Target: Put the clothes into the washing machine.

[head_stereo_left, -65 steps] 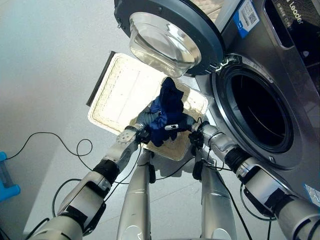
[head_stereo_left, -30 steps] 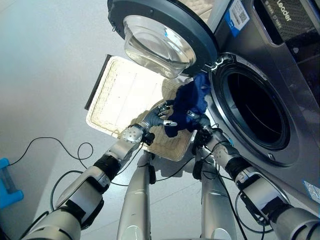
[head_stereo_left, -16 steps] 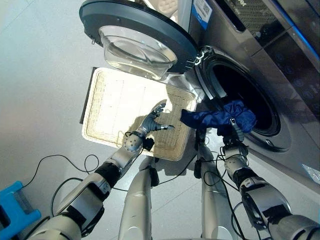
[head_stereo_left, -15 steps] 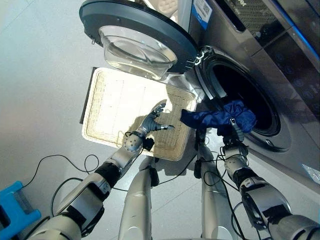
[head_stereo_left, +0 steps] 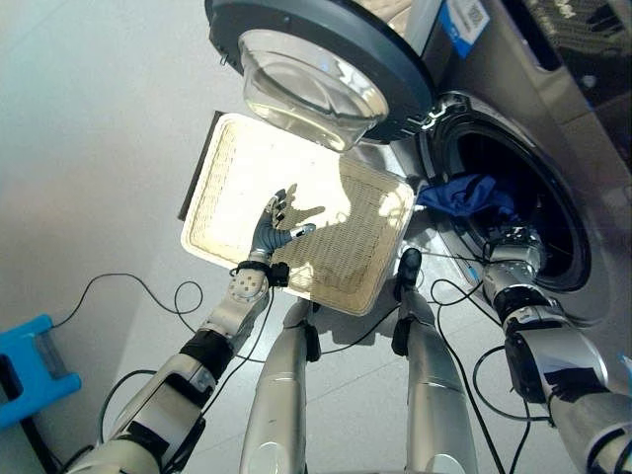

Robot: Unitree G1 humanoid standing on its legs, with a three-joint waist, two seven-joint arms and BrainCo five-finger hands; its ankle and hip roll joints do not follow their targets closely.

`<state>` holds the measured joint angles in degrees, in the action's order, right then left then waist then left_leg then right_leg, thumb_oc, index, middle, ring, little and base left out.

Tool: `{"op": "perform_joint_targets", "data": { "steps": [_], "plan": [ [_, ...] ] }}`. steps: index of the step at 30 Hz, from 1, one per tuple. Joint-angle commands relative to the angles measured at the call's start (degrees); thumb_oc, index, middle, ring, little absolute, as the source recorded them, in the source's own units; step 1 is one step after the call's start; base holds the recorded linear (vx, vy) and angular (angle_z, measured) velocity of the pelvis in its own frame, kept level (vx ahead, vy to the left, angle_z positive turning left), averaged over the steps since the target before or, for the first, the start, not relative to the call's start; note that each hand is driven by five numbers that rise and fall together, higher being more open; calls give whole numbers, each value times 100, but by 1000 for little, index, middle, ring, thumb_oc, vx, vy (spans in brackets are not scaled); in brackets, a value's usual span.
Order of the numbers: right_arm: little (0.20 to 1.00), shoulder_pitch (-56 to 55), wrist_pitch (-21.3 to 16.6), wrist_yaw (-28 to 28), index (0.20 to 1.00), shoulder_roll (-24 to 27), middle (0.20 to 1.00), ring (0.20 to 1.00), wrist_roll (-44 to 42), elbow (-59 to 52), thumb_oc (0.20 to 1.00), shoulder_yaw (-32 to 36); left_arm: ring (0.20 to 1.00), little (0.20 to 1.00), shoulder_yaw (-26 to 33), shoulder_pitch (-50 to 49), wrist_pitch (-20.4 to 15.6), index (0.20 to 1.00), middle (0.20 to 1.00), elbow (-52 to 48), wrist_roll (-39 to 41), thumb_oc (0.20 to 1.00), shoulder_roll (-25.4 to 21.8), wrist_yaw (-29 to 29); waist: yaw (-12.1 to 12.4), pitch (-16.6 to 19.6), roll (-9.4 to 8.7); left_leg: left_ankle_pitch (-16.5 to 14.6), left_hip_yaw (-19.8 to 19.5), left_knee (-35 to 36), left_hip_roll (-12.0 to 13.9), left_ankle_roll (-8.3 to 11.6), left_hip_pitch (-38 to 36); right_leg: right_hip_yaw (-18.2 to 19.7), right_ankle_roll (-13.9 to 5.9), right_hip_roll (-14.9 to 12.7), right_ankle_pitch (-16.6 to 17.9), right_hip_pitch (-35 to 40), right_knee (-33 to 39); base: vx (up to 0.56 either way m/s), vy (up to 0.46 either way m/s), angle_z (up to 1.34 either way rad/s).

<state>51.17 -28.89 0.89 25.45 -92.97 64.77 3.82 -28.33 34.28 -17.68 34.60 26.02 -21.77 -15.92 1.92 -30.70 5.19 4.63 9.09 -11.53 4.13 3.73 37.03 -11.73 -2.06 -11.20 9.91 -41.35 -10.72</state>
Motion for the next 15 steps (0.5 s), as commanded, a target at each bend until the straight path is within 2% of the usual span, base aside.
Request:
{"op": "perform_joint_targets", "data": {
  "steps": [1, 2, 3, 4, 6, 7, 8, 9, 10, 11, 15],
  "plan": [
    [200, 142, -445, -514, 200, 371, 200, 200, -1230, -465, 200, 125, 1000, 1000, 16, 41, -104, 1000, 1000, -434, 3, 1000, -149, -65, 21, 91, 174, -353, 181, -193, -371, 27, 219, -361, -542, -8, -633, -79, -829, 0, 0, 0],
    [200, 170, -629, -689, 200, 389, 200, 200, -1757, -612, 200, 199, 1000, 1000, -19, 22, -97, 1000, 1000, -474, 18, 1000, -195, -75, 25, 91, 157, -404, 178, -185, -355, 34, 155, -361, -563, -16, -677, -35, -858, 0, 0, 0],
    [200, 210, -698, -750, 200, 397, 200, 200, -1910, -644, 200, 223, 1000, 1000, -18, 41, -96, 1000, 1000, -480, 30, 1000, -207, -79, 24, 91, 154, -364, 183, -179, -353, 28, 192, -370, -552, -18, -635, -68, -841, 0, 0, 0],
    [200, 263, -1087, -744, 200, 353, 200, 200, -2003, -886, 200, 392, 1000, 1000, -66, 30, -85, 1000, 1000, -511, 65, 1000, -223, -109, 19, 91, 153, -405, 186, -178, -340, 45, 145, -372, -578, -28, -670, -28, -856, 0, 0, 0],
    [200, 278, -1351, -655, 200, 326, 200, 200, -2003, -1077, 200, 474, 1000, 1000, -83, 27, -68, 1000, 1000, -542, 77, 1000, -246, -120, 19, 91, 147, -409, 193, -170, -332, 48, 130, -378, -583, -33, -670, -17, -855, 0, 0, 0],
    [200, 324, -1817, -519, 200, 280, 200, 200, -2003, -1443, 200, 594, 1000, 1000, -118, 39, -47, 1000, 1000, -600, 104, 1000, -289, -173, 5, 91, 135, -363, 207, -148, -319, 38, 159, -386, -568, -32, -615, -50, -832, 0, 0, 0],
    [200, 313, -1965, -466, 200, 274, 200, 200, -2003, -1523, 200, 631, 1000, 1000, -137, 3, -48, 1000, 1000, -606, 118, 1000, -297, -177, 4, 91, 136, -417, 207, -157, -315, 48, 100, -379, -587, -36, -666, 1, -855, 0, 0, 0],
    [200, 365, -2352, -399, 200, 299, 200, 200, -2003, -1652, 200, 739, 1000, 1000, -170, -5, -32, 1000, 1000, -608, 179, 1000, -334, -187, -3, 91, 135, -432, 214, -163, -303, 52, 69, -384, -596, -47, -672, 28, -868, 0, 0, 0],
    [200, 391, -2398, -383, 200, 311, 200, 200, -2003, -1663, 200, 753, 1000, 1000, -169, 16, -25, 1000, 1000, -609, 190, 1000, -344, -183, -3, 91, 134, -396, 218, -159, -303, 45, 101, -389, -582, -48, -635, 0, -854, 0, 0, 0],
    [200, 488, -2660, -276, 200, 389, 200, 200, -2003, -1696, 200, 806, 1000, 1000, -178, 30, -18, 1000, 1000, -590, 227, 1000, -366, -154, -1, 91, 135, -384, 231, -158, -289, 47, 103, -402, -583, -64, -617, 0, -850, 0, 0, 0],
    [200, 535, -2809, -248, 200, 442, 200, 200, -2003, -1739, 200, 854, 1000, 1000, -200, 9, -36, 1000, 1000, -592, 240, 1000, -362, -152, -4, 91, 139, -385, 236, -154, -285, 49, 95, -404, -585, -72, -610, 5, -845, 0, 0, 0]
  ]
}}
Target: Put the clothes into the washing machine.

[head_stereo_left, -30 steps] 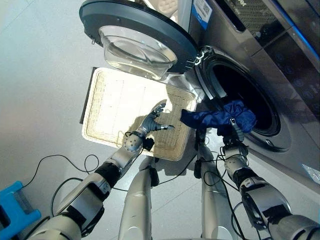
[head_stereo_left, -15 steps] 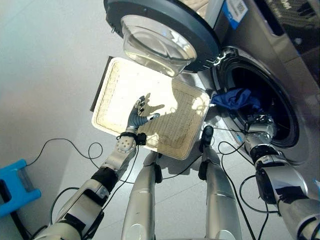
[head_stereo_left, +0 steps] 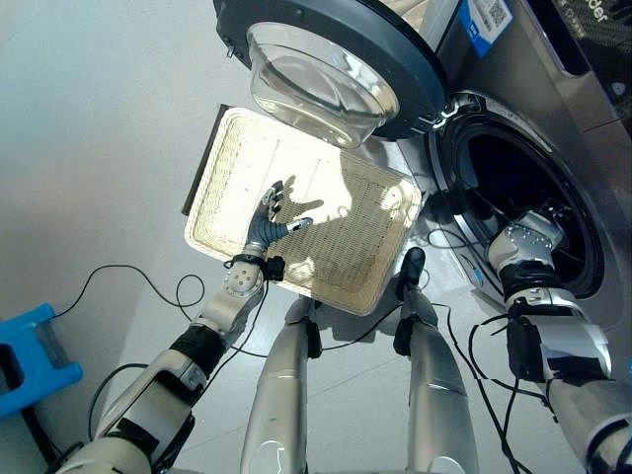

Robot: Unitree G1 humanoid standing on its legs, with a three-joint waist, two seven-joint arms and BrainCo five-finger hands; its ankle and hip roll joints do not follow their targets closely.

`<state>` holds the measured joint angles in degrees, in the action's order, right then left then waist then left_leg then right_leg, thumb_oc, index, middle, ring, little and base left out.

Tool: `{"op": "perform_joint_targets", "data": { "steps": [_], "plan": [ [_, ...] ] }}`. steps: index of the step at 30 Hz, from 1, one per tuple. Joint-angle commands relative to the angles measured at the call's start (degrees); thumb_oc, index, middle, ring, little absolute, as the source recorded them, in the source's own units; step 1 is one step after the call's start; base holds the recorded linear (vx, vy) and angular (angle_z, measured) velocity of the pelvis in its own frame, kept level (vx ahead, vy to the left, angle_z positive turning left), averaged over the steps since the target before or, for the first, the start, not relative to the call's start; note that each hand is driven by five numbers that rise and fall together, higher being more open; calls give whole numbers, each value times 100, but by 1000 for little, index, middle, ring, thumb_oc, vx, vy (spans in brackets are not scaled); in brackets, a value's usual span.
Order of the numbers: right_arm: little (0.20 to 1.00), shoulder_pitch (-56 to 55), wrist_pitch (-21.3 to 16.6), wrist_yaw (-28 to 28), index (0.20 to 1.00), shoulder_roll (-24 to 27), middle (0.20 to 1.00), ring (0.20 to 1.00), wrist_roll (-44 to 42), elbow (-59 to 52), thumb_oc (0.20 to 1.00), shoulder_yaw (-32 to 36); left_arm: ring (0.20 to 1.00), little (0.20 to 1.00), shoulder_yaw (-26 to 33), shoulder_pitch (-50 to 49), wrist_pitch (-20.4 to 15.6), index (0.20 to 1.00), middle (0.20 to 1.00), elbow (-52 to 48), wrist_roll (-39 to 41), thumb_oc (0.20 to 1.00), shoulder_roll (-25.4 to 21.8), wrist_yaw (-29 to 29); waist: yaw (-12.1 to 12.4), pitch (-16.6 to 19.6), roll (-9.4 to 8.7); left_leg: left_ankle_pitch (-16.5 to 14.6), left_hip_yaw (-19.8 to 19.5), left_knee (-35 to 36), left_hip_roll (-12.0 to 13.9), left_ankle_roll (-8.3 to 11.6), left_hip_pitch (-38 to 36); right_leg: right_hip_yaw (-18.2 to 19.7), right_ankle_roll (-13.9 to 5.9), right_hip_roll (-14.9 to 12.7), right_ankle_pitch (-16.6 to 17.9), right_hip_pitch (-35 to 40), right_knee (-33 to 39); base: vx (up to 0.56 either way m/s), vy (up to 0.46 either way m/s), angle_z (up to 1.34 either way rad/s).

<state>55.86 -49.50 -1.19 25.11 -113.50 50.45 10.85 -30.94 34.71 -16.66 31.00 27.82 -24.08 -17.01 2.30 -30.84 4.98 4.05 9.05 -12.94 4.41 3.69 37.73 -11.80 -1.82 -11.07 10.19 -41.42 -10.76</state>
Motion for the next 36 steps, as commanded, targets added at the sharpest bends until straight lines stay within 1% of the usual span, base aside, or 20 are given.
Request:
{"op": "perform_joint_targets", "data": {
  "steps": [1, 6, 7, 8, 9, 11, 12, 14, 15, 16, 17, 19, 20, 22, 24, 25, 26, 27, 30, 36],
  "plan": [
    [200, 66, -748, -40, 200, 475, 200, 200, 50, -307, 200, 152, 1000, 1000, 61, -34, -138, 1000, 1000, -232, 60, 1000, -131, -43, -42, 105, 160, -327, 240, -13, -313, 54, 25, -397, -609, -85, -638, 12, -841, 0, 0, 0],
    [200, 78, -922, -78, 200, 659, 200, 200, 50, -268, 200, 163, 1000, 1000, 27, -103, -156, 1000, 1000, -285, 156, 1000, -157, -17, -41, 105, 183, -335, 255, -24, -309, 63, -1, -419, -615, -116, -637, 48, -834, 4, 7, 0],
    [470, 50, -763, 153, 470, 722, 470, 470, 50, -26, 470, 116, 1000, 1000, 4, -91, -170, 1000, 1000, -282, 207, 1000, -128, -54, -61, 105, 190, -337, 266, -42, -300, 72, -4, -421, -618, -129, -635, 48, -837, 0, 0, 0],
    [1000, 28, -593, 213, 1000, 751, 1000, 1000, 50, 126, 1000, 87, 1000, 1000, 0, -76, -181, 1000, 1000, -254, 207, 1000, -113, -54, -64, 105, 187, -339, 271, -50, -291, 72, -2, -426, -618, -142, -638, 50, -840, 32, 38, 1],
    [1000, -3, -279, 353, 1000, 795, 1000, 1000, 160, 459, 1000, -38, 1000, 1000, -17, -67, -188, 1000, 1000, -245, 197, 1000, -77, -79, -57, 105, 202, -357, 285, -57, -290, 66, -34, -430, -618, -154, -668, 77, -856, 0, 0, 0],
    [1000, -36, -93, 709, 1000, 788, 1000, 1000, 453, 631, 1000, -113, 1000, 1000, -31, -62, -190, 1000, 1000, -228, 189, 1000, -62, -100, -49, 105, 207, -391, 285, -62, -289, 75, -67, -431, -634, -159, -708, 105, -878, 15, 7, -1],
    [1000, -5, 978, 2412, 1000, 903, 1000, 1000, 1722, 1150, 1000, -301, 1000, 1000, -30, 29, -214, 1000, 1000, -114, 165, 1000, -3, -154, -35, 105, 220, -383, 310, -71, -289, 73, -60, -442, -625, -170, -716, 100, -886, 0, 0, 0],
    [1000, 27, 1396, 2906, 1000, 970, 1000, 1000, 2130, 1402, 1000, -408, 1000, 1000, -41, 82, -214, 1000, 1000, -58, 157, 1000, 11, -162, -18, 105, 226, -379, 311, -64, -289, 67, -57, -458, -617, -172, -718, 102, -880, 0, 0, 0],
    [1000, 16, 1851, 3289, 1000, 999, 1000, 1000, 2775, 1580, 1000, -449, 1000, 1000, -40, 104, -219, 1000, 1000, -12, 134, 1000, 26, -163, -12, 105, 223, -379, 302, -67, -291, 61, -41, -472, -620, -178, -713, 86, -891, 0, 0, 0],
    [1000, 49, 1939, 3401, 1000, 1014, 1000, 1000, 2908, 1594, 1000, -481, 1000, 1000, -35, 133, -220, 1000, 1000, -4, 132, 1000, 23, -156, -5, 105, 224, -338, 303, -64, -296, 49, 3, -482, -603, -178, -673, 48, -877, 0, 0, 0],
    [1000, 96, 2400, 3910, 1000, 1059, 1000, 1000, 3872, 1825, 1000, -726, 1000, 1000, -48, 145, -233, 1000, 1000, 54, 104, 1000, 65, -141, 23, 105, 237, -376, 301, -86, -302, 38, -17, -487, -605, -187, -710, 65, -904, 0, 0, 0],
    [1000, 173, 2699, 4298, 1000, 1058, 1000, 1000, 4445, 1844, 1000, -921, 1000, 1000, -45, 180, -210, 1000, 1000, 72, 67, 1000, 102, -146, 42, 105, 245, -378, 306, -106, -311, 24, 6, -506, -598, -191, -718, 43, -926, 0, 0, 0],
    [1000, 248, 3161, 4675, 1000, 1069, 1000, 1000, 5255, 1882, 1000, -1109, 1000, 1000, -15, 209, -203, 1000, 1000, 117, 49, 1000, 113, -85, 64, 105, 250, -381, 309, -124, -316, 15, 27, -528, -593, -201, -723, 27, -941, 0, 0, 0],
    [1000, 313, 3837, 5133, 1000, 1099, 1000, 1000, 5901, 1985, 1000, -1376, 1000, 1000, -11, 219, -247, 1000, 1000, 177, 37, 1000, 143, -20, 87, 105, 262, -378, 314, -138, -324, 4, 52, -547, -585, -212, -723, 9, -945, 0, 0, 0],
    [1000, 363, 4766, 5452, 1000, 1187, 1000, 1000, 6720, 2136, 1000, -1658, 1000, 1000, -13, 223, -290, 1000, 1000, 215, -16, 1000, 148, 58, 119, 105, 271, -390, 310, -163, -328, -16, 83, -563, -583, -218, -723, -19, -961, 0, 0, 0],
    [1000, 393, 5150, 5553, 1000, 1208, 1000, 1000, 6925, 2206, 1000, -1779, 1000, 1000, -18, 217, -309, 1000, 1000, 218, -60, 1000, 188, 51, 128, 105, 283, -397, 306, -186, -334, -19, 107, -565, -581, -221, -729, -35, -972, 0, 0, 0],
    [1000, 399, 5249, 5571, 1000, 1213, 1000, 1000, 6985, 2229, 1000, -1797, 1000, 1000, -19, 212, -315, 1000, 1000, 219, -71, 1000, 198, 49, 129, 105, 288, -400, 306, -192, -333, -21, 112, -567, -582, -223, -733, -41, -980, 0, 0, 0],
    [1000, 413, 5691, 5703, 1000, 1208, 1000, 1000, 7276, 2387, 1000, -1888, 1000, 1000, -2, 179, -355, 1000, 1000, 236, -128, 1000, 234, 79, 160, 105, 305, -412, 311, -208, -321, -37, 127, -580, -583, -235, -749, -63, -1012, 0, 0, 0],
    [1000, 401, 6078, 5773, 1000, 1135, 1000, 1000, 7830, 2473, 1000, -2073, 1000, 1000, 4, 135, -399, 1000, 1000, 262, -235, 1000, 307, 90, 191, 105, 334, -435, 293, -254, -338, -65, 166, -596, -581, -255, -757, -91, -1041, -6, 3, 3],
    [1000, 269, 6079, 5804, 1000, 840, 1000, 1000, 8763, 2433, 1000, -2260, 1000, 1000, -7, 25, -407, 1000, 1000, 375, -584, 1000, 466, -34, 219, 105, 411, -459, 284, -237, -376, -91, 78, -587, -581, -268, -821, -22, -1080, -8, 33, 0]
  ]
}}
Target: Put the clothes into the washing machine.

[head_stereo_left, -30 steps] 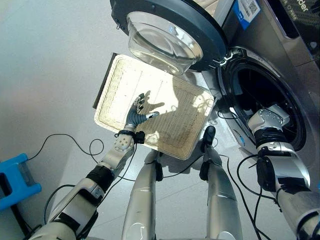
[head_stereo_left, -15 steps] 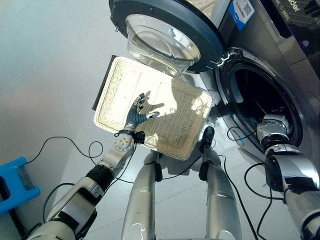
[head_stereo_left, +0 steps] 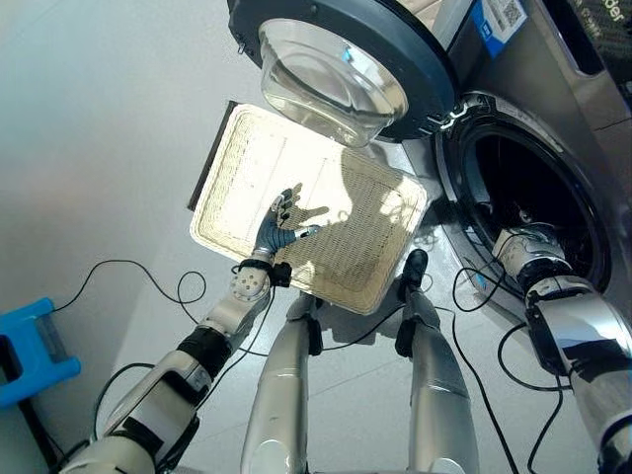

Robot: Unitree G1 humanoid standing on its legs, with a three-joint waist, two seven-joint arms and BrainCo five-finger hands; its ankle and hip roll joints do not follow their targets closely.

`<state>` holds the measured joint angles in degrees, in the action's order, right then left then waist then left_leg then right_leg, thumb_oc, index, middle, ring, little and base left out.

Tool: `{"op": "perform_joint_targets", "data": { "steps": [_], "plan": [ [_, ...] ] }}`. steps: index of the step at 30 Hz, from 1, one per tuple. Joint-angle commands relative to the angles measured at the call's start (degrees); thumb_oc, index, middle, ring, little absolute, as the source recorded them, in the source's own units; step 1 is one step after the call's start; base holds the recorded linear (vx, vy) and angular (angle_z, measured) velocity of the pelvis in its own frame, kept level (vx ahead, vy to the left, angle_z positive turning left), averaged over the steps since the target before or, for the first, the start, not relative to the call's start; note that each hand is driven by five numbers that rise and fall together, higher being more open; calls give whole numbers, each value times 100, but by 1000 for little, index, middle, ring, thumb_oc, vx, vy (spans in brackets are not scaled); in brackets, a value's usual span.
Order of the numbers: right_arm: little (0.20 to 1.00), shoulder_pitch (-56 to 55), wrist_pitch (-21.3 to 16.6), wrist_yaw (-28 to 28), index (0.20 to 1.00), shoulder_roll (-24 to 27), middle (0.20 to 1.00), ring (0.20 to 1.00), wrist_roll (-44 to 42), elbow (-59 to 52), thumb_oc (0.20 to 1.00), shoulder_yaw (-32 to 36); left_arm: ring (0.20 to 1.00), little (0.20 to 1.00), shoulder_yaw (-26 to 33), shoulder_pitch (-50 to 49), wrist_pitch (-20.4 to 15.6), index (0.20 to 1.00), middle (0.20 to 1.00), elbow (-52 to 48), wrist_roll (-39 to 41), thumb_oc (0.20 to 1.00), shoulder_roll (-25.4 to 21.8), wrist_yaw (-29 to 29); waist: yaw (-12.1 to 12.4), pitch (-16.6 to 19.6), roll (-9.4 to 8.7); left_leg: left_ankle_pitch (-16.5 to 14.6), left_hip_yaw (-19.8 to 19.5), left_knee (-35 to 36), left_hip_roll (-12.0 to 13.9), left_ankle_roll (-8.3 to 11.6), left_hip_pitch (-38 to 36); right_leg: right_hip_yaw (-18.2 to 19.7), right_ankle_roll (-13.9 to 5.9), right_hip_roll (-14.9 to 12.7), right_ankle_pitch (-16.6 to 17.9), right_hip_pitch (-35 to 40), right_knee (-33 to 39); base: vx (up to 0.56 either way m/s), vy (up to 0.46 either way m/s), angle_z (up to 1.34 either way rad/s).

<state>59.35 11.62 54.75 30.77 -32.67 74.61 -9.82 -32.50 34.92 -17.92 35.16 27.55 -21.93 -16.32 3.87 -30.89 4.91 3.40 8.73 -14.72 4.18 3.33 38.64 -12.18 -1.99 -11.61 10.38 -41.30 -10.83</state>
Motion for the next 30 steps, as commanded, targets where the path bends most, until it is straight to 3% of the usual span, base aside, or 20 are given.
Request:
{"op": "perform_joint_targets", "data": {
  "steps": [1, 6, 10, 18, 23, 26, 30],
  "plan": [
    [1000, -188, -71, 235, 1000, 175, 1000, 1000, 933, -43, 1000, -210, 1000, 1000, 149, -29, -302, 1000, 1000, 33, -618, 1000, 270, -119, 50, 110, 421, -409, 313, -67, -356, -56, -43, -527, -570, -215, -859, -17, -1098, -5, 54, 2],
    [1000, -556, -168, 382, 1000, -189, 1000, 1000, 1868, -227, 1000, -354, 1000, 1000, 182, -145, -256, 1000, 1000, 270, -839, 1000, 359, -233, 22, 110, 430, -458, 347, -72, -359, -89, -188, -500, -593, -227, -928, 93, -1156, -3, 33, 3],
    [1000, -1025, -349, 152, 1000, -617, 1000, 1000, 2492, -399, 1000, -511, 1000, 1000, 314, -341, -274, 1000, 1000, 604, -1164, 1000, 478, -366, -29, 110, 387, -496, 391, -45, -349, -95, -384, -481, -596, -220, -970, 263, -1127, 5, 47, 2],
    [1000, -1692, -575, -637, 1000, -1194, 1000, 1000, 3540, -658, 1000, -1412, 1000, 1000, 559, -492, -279, 1000, 1000, 1710, -1936, 1000, 573, -438, -132, 110, 210, -517, 500, 93, -313, -90, -921, -470, -619, -217, -1007, 819, -917, 0, 0, 0],
    [1000, -2042, -754, -1130, 1000, -1277, 1000, 1000, 3853, -777, 1000, -1749, 1000, 1000, 703, -607, -518, 1000, 1000, 2425, -2062, 1000, 503, -481, -219, 110, 78, -534, 573, 171, -256, -53, -1329, -468, -607, -191, -1073, 1238, -807, -8, 18, -2],
    [1000, -2396, -1123, -1865, 1000, -1377, 1000, 1000, 4081, -839, 1000, -1896, 1000, 1000, 865, -760, -588, 1000, 1000, 2821, -2202, 1000, 484, -547, -239, 110, -41, -531, 592, 256, -223, -24, -1742, -510, -576, -184, -1131, 1692, -705, -16, 12, -2],
    [1000, -2585, -1322, -2124, 1000, -1390, 1000, 1000, 4371, -791, 1000, -1979, 1000, 1000, 929, -856, -641, 1000, 1000, 2979, -2302, 1000, 502, -535, -222, 110, -114, -526, 568, 327, -217, -12, -2084, -536, -561, -183, -1155, 2061, -630, -8, 0, 0]
  ]
}}
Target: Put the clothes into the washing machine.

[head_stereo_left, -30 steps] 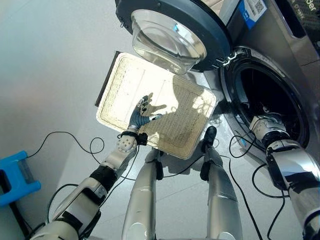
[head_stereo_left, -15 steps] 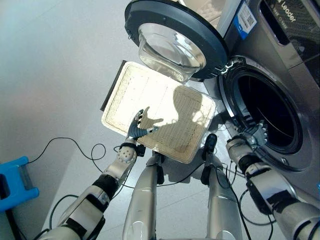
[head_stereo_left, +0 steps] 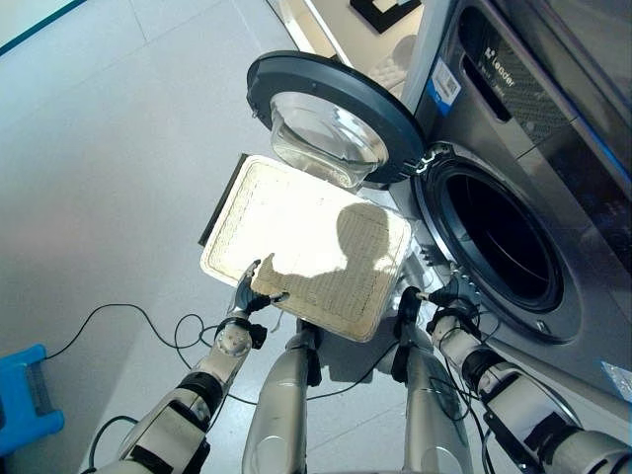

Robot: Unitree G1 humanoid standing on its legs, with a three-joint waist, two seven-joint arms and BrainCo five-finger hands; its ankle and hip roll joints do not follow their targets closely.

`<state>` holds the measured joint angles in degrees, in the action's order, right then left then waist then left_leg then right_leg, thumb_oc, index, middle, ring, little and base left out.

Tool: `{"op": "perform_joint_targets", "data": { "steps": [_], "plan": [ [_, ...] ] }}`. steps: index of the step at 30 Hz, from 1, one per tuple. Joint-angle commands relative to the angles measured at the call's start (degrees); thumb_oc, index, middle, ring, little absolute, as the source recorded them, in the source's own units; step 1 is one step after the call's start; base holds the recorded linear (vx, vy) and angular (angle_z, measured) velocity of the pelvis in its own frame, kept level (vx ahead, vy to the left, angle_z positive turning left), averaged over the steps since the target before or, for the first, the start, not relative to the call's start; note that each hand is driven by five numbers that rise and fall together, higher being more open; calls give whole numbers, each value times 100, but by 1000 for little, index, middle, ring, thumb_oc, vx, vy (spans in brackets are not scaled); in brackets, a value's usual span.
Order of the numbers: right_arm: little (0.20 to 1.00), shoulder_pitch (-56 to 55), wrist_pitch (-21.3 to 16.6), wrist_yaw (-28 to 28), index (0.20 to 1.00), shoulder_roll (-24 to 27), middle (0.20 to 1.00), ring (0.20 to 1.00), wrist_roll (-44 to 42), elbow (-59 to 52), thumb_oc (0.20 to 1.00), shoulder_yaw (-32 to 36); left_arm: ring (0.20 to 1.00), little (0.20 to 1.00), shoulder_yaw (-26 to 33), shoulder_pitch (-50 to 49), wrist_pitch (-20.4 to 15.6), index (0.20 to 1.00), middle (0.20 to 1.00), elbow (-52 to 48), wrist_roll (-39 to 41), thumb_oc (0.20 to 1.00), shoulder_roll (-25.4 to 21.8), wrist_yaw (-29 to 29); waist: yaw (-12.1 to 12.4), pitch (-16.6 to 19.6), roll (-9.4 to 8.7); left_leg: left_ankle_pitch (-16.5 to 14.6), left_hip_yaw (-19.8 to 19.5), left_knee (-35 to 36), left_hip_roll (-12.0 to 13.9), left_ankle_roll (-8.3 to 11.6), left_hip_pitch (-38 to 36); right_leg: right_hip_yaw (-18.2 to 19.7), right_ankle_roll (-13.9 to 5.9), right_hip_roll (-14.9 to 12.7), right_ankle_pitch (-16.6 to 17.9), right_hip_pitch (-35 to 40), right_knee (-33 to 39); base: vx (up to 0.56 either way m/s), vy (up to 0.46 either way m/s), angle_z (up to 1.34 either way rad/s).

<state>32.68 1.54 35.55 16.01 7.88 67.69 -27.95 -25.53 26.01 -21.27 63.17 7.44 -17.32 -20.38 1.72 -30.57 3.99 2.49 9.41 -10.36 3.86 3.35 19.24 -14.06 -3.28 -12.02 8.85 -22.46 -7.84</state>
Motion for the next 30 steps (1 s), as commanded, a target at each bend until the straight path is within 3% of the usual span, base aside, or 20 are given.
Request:
{"op": "perform_joint_targets", "data": {
  "steps": [1, 8, 10, 13, 18, 24, 26, 30],
  "plan": [
    [1000, -41, -402, -317, 1000, 99, 1000, 1000, 350, -122, 1000, -163, 1000, 1000, 261, -34, -273, 1000, 1000, 200, -320, 1000, 41, -113, 3, 98, -66, -425, 485, -43, -182, -3, -359, -362, -437, -134, -1007, 412, -858, 0, 0, 0],
    [1000, -939, -680, -903, 1000, 106, 1000, 1000, 721, -364, 1000, -200, 1000, 1000, 385, -709, -172, 1000, 1000, 321, -426, 1000, 134, 140, 11, 808, -311, -261, 357, 531, -186, 87, -1123, -333, -442, 103, -922, 1383, -111, 90, -17, -4],
    [1000, -1249, -786, -1191, 1000, 81, 1000, 1000, 808, -378, 1000, -189, 1000, 1000, 459, -931, 52, 1000, 1000, 412, -483, 1000, 211, 229, 2, 1129, -424, -207, 298, 743, -171, 82, -1409, -270, -421, 185, -881, 1718, 152, 180, -53, -11],
    [1000, -1403, -882, -1337, 1000, 25, 1000, 1000, 887, -347, 1000, -184, 1000, 1000, 478, -1030, 186, 1000, 1000, 507, -589, 1000, 272, 287, -19, 1336, -508, -208, 299, 814, -156, 62, -1574, -232, -406, 220, -840, 1901, 300, 161, -35, -8],
    [1000, -1855, -1002, -1642, 1000, -131, 1000, 1000, 950, -529, 1000, -335, 1000, 1000, 195, -1308, 300, 1000, 1000, 550, -1299, 1000, 407, 575, -93, 1858, -661, -165, 396, 1177, -55, 39, -2060, -84, -430, 318, -690, 2325, 709, 142, -38, -7],
    [1000, -1927, -1105, -2061, 1000, -284, 1000, 1000, 943, -499, 1000, -412, 1000, 1000, 47, -1385, 309, 1000, 1000, 655, -1540, 1000, 486, 780, -100, 2129, -694, -71, 317, 1503, -34, 80, -2291, -21, -495, 338, -440, 2571, 1191, 46, -41, -4],
    [1000, -1927, -1105, -2061, 1000, -284, 1000, 1000, 943, -499, 1000, -412, 1000, 1000, 47, -1385, 309, 1000, 1000, 654, -1539, 1000, 485, 781, -101, 2129, -694, -71, 316, 1503, -34, 80, -2292, -22, -495, 338, -440, 2573, 1192, 26, -37, -4],
    [1000, -1878, -1076, -2579, 1000, -381, 1000, 1000, 984, -439, 1000, -575, 1000, 1000, -7, -1411, 459, 1000, 1000, 722, -1686, 1000, 502, 945, -75, 2311, -694, -171, 215, 1438, -64, 31, -2410, -3, -434, 366, -539, 2690, 1150, 72, -62, -1]
  ]
}}
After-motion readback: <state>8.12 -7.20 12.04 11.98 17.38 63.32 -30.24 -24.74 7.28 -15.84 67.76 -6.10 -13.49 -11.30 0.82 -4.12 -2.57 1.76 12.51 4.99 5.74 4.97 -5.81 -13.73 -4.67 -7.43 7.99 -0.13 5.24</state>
